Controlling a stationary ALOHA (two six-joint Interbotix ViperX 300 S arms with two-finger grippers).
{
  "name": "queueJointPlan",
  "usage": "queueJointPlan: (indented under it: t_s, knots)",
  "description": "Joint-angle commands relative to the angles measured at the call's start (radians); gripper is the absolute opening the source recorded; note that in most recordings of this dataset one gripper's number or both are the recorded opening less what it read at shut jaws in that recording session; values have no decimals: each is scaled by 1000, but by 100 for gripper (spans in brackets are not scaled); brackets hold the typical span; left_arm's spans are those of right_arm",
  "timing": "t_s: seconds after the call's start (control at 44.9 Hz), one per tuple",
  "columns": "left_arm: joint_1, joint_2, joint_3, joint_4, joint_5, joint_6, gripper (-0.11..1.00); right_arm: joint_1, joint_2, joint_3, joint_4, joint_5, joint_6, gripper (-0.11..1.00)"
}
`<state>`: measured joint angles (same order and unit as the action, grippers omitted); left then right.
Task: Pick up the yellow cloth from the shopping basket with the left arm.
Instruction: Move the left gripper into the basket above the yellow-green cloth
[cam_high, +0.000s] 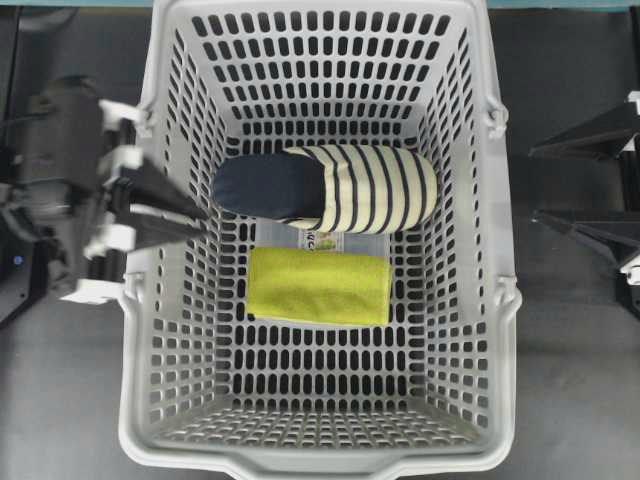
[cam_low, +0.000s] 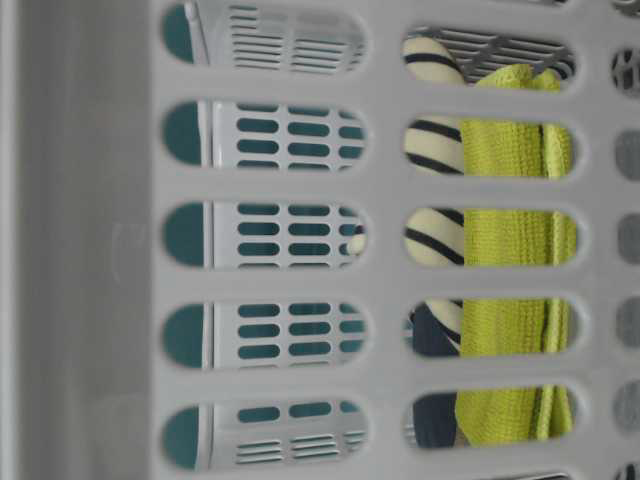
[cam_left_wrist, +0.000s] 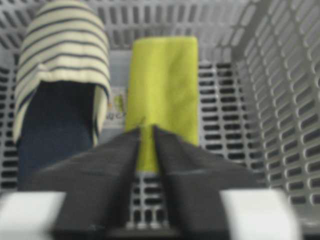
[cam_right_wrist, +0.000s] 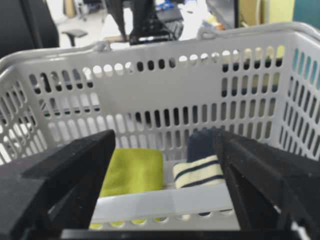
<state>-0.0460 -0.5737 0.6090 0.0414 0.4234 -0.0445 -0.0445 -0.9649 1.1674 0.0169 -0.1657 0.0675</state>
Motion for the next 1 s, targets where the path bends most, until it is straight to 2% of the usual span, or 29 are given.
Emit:
queueJointPlan:
  t_s: [0.0, 0.134, 0.201, 0.245, 0.401, 0.579, 0.78, 0.981]
  knots:
    - [3, 64, -94, 3, 52, 0, 33, -2, 8, -26, 3, -5, 2, 76]
    - [-2, 181, -199, 3, 123, -8, 71, -3, 9, -26, 3, -5, 2, 76]
    - [-9, 244, -253, 3, 163, -8, 85, -2, 9, -25, 3, -6, 0, 76]
    - [-15, 293, -301, 3, 204, -6, 89, -3, 9, -25, 3, -5, 0, 76]
    - [-32, 472, -491, 3, 411, -9, 87, -3, 9, -25, 3, -5, 0, 76]
    - [-48, 630, -607, 3, 543, 2, 87, -2, 9, -23, 5, -5, 0, 76]
    - [-46, 739, -638, 3, 557, 5, 87, -3, 9, -21, 3, -5, 0, 75]
    - [-49, 782, -612, 3, 502, 20, 87, -3, 9, -18, 3, -5, -2, 75]
